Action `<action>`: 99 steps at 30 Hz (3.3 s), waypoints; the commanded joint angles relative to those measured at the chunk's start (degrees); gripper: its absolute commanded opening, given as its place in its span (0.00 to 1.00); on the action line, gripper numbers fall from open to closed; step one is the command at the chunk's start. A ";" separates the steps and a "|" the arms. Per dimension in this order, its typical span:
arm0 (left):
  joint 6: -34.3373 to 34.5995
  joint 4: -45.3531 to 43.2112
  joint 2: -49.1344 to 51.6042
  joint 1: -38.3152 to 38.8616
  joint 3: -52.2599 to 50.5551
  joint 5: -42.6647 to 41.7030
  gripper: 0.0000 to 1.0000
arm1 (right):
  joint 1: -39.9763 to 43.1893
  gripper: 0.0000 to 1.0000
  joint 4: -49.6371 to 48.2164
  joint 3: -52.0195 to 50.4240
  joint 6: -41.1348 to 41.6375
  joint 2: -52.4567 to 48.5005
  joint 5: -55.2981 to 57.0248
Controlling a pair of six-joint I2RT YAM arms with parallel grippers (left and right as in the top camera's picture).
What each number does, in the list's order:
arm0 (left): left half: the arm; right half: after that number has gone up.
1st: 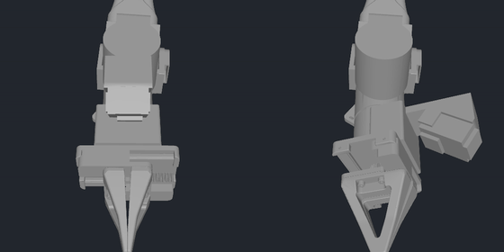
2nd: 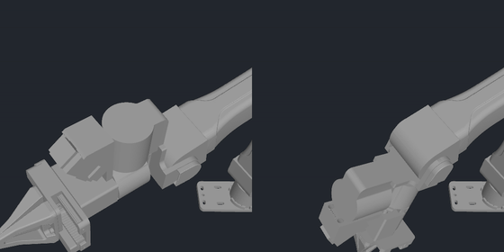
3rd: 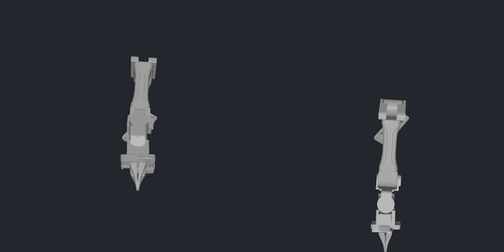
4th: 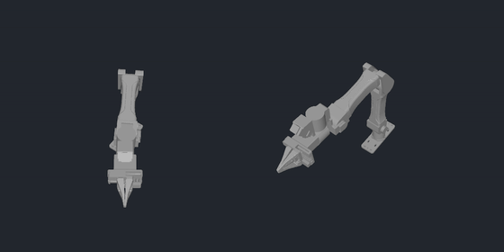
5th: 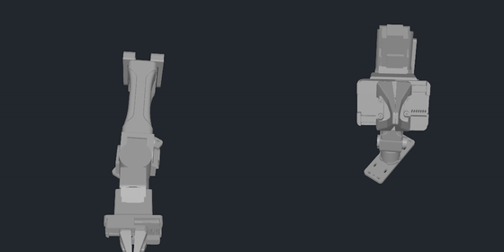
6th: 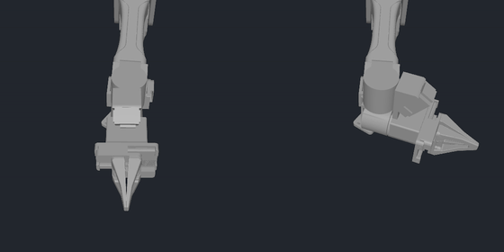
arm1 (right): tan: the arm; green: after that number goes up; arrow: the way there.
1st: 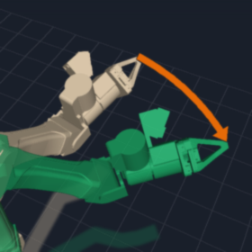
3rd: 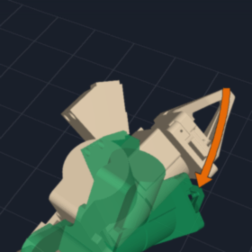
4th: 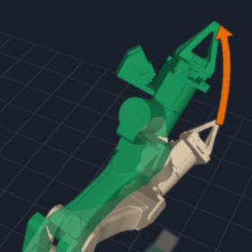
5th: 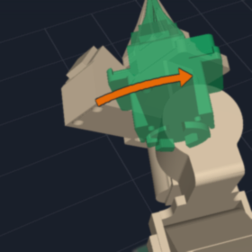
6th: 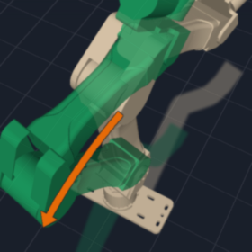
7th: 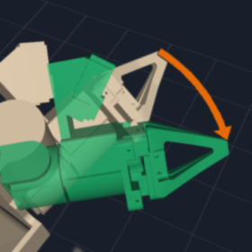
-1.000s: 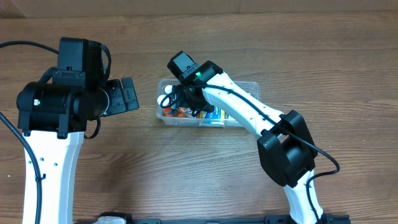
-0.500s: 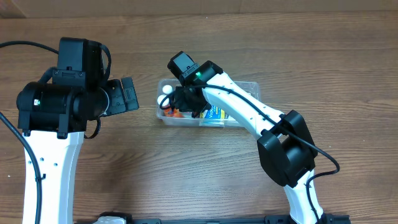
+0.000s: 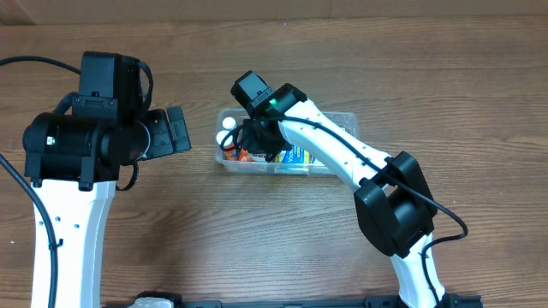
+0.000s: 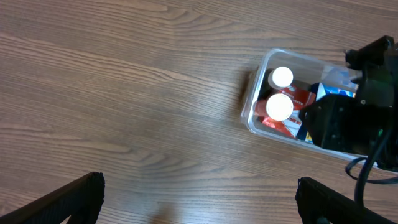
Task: Pack container
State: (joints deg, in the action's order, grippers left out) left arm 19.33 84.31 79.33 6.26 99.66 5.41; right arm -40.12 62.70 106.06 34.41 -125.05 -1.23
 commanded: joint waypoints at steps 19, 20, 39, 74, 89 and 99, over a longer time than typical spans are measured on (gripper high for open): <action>-2.86 -3.61 5.16 -0.26 -0.20 3.17 1.00 | 42.01 1.00 19.21 5.20 -12.59 20.70 7.08; -4.74 -3.63 6.19 -0.26 -0.20 2.82 1.00 | 42.56 1.00 19.85 4.57 -12.59 20.70 7.08; -6.12 -28.24 -34.47 -0.26 -44.00 -3.48 1.00 | 40.17 1.00 9.03 -46.21 -11.30 76.89 7.17; -3.69 -24.28 -48.26 -0.24 -52.59 -2.03 1.00 | 40.11 1.00 -37.40 -84.96 -26.14 114.18 -8.46; -3.72 -24.26 -48.26 -0.26 -52.59 -2.03 1.00 | 37.03 1.00 -57.70 -105.61 -29.90 124.91 3.78; -3.69 -24.26 -48.26 -0.26 -52.59 -2.03 1.00 | 36.70 1.00 -57.88 -105.61 -29.94 124.89 1.14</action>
State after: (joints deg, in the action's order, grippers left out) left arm 14.87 60.20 31.24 6.26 47.09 2.83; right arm -3.09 5.17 1.04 4.86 -0.80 0.21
